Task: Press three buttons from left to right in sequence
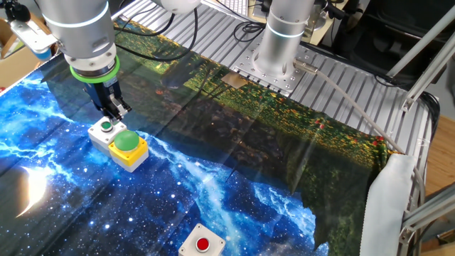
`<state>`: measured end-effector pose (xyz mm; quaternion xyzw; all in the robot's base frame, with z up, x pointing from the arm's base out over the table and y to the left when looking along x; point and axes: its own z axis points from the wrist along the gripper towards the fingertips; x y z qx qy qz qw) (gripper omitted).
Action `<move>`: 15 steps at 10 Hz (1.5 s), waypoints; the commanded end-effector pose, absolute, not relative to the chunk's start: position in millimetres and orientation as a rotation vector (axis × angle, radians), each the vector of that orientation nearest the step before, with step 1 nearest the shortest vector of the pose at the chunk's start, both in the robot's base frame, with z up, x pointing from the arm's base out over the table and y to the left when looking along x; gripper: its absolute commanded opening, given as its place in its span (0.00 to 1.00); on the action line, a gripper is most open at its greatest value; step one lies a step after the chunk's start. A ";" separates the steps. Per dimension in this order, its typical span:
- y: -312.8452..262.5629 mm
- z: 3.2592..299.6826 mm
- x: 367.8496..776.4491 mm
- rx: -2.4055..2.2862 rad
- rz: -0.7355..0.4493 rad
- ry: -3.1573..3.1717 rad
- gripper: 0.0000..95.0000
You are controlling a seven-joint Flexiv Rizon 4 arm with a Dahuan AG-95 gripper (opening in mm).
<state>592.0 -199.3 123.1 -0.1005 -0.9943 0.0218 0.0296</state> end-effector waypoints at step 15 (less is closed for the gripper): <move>-175.3 108.8 598.8 -0.386 0.050 -3.070 0.00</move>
